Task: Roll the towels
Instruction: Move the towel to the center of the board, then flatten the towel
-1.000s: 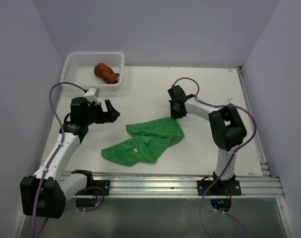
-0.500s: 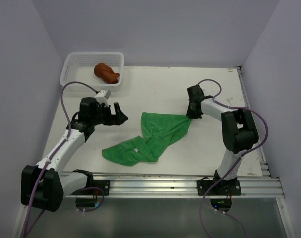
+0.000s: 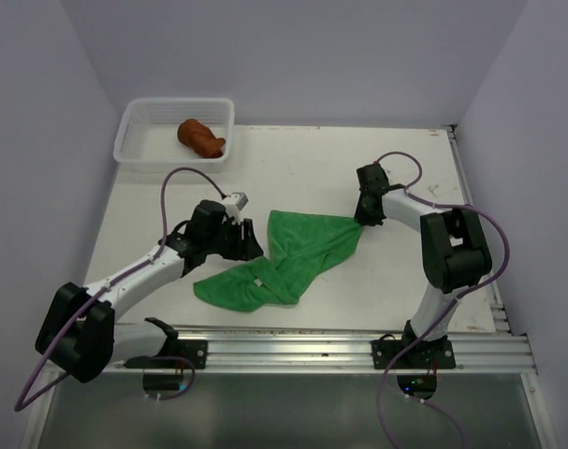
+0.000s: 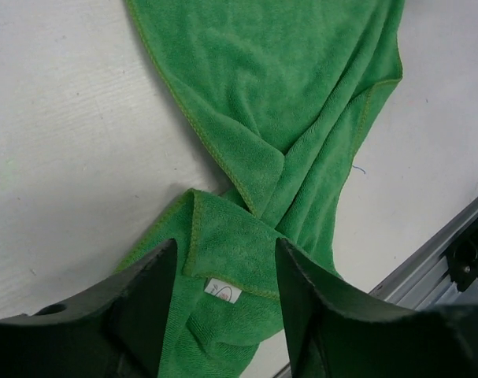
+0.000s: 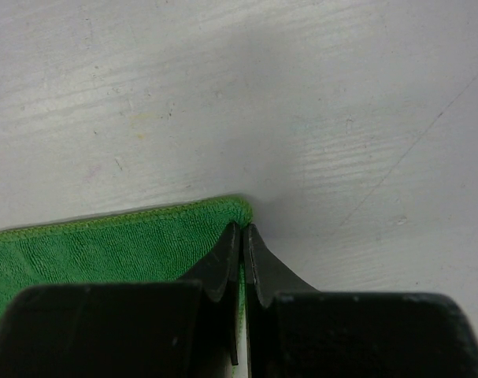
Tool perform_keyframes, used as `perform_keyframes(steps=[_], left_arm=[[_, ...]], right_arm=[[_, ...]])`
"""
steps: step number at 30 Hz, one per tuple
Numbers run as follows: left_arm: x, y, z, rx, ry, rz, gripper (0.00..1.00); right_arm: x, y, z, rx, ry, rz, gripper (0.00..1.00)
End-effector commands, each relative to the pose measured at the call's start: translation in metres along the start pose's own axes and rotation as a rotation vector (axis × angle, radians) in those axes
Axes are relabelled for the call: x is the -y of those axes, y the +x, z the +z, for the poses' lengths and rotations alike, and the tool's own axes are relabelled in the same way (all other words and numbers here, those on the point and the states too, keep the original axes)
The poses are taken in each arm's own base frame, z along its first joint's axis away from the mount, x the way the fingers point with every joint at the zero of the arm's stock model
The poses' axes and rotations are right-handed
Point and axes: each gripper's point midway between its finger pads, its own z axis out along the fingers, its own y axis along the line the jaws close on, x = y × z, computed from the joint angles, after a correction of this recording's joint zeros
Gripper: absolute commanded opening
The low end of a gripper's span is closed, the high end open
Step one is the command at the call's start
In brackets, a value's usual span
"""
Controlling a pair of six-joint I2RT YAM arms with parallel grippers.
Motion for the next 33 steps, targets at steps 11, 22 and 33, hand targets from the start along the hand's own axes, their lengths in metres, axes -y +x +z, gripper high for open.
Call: perform_keyframes(steps=[11, 22, 33], left_arm=[[-0.006, 0.047, 0.011, -0.082, -0.05, -0.058, 0.42], [-0.02, 0.054, 0.023, -0.091, -0.116, -0.035, 0.5], [-0.02, 0.055, 0.032, -0.107, -0.12, -0.02, 0.48]], right_arm=[[0.019, 0.056, 0.013, -0.168, 0.044, -0.037, 0.0], [0.017, 0.057, 0.013, -0.173, 0.03, -0.038, 0.0], [0.017, 0.059, 0.014, -0.173, 0.024, -0.039, 0.0]])
